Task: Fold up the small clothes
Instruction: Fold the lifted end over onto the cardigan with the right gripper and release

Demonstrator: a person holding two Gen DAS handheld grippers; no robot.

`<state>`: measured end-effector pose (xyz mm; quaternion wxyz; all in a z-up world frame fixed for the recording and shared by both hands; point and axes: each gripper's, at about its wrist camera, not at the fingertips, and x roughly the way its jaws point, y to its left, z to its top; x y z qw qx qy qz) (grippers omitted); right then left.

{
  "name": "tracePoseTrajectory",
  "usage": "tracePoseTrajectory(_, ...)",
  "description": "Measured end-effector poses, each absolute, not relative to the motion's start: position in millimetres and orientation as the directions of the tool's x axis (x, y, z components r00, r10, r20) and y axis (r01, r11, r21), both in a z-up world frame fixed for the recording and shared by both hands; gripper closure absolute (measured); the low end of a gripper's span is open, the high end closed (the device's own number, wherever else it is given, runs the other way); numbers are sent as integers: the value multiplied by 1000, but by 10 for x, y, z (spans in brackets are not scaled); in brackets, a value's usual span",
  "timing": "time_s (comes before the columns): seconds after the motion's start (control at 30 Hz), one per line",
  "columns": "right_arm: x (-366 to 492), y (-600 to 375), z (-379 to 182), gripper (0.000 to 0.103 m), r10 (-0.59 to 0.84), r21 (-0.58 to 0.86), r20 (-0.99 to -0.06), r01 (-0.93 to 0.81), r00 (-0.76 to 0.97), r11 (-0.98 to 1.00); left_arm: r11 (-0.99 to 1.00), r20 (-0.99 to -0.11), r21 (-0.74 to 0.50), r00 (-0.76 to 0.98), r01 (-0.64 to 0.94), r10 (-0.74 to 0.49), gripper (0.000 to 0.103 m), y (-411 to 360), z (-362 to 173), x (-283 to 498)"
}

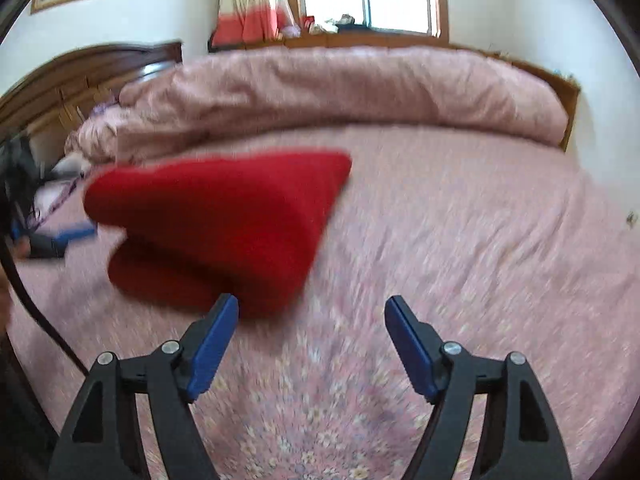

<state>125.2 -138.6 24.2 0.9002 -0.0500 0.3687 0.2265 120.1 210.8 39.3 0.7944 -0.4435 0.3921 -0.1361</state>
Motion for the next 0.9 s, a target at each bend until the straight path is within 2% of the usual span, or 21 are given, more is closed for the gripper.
tracePoseTrajectory(0.2,1396,-1148,178,24,401,74,-664,-478,631,875,690,-655,-685,614,-234,-441,31,1787,440,1492)
tracePoseTrajectory(0.27,1496,-1009,163,24,394,53,-663,-485,637,873,689,-665,-673,626,-268,-407,59,1776,421,1538)
tracePoseTrajectory(0.3,1539,-911,139,24,375,25,-664,-482,647,876,697,-672,-663,629,-274,-391,82,1759,429,1575)
tracePoseTrajectory(0.33,1602,-802,77,24,331,-30,-676,-473,659,881,700,-667,-662,635,-267,-389,85,1741,446,1604)
tracePoseTrajectory(0.37,1640,-716,18,23,280,-84,-681,-452,677,888,695,-645,-675,656,-248,-392,86,1734,478,1618)
tracePoseTrajectory(0.47,1678,-608,-4,23,268,-119,-653,-446,709,887,687,-564,-707,720,-168,-405,88,1689,666,1618)
tracePoseTrajectory(0.57,1616,-692,146,23,291,-95,-555,-407,779,908,707,-530,-700,735,-98,-423,88,1616,803,1625)
tracePoseTrajectory(0.63,1641,-779,186,24,271,-93,-523,-370,808,924,724,-545,-684,720,-86,-429,88,1576,820,1605)
tracePoseTrajectory(0.7,1760,-806,109,27,194,-137,-575,-327,795,935,751,-579,-654,699,-91,-420,88,1504,763,1622)
tracePoseTrajectory(0.73,1818,-848,50,33,191,-126,-620,-338,761,933,764,-599,-638,686,-95,-414,88,1472,719,1629)
tracePoseTrajectory(0.77,1828,-902,27,33,207,-104,-640,-351,740,931,781,-616,-618,676,-96,-405,88,1471,657,1584)
tracePoseTrajectory(0.9,1666,-983,14,33,151,-216,-636,-363,757,907,839,-660,-532,675,-111,-329,89,1391,590,1485)
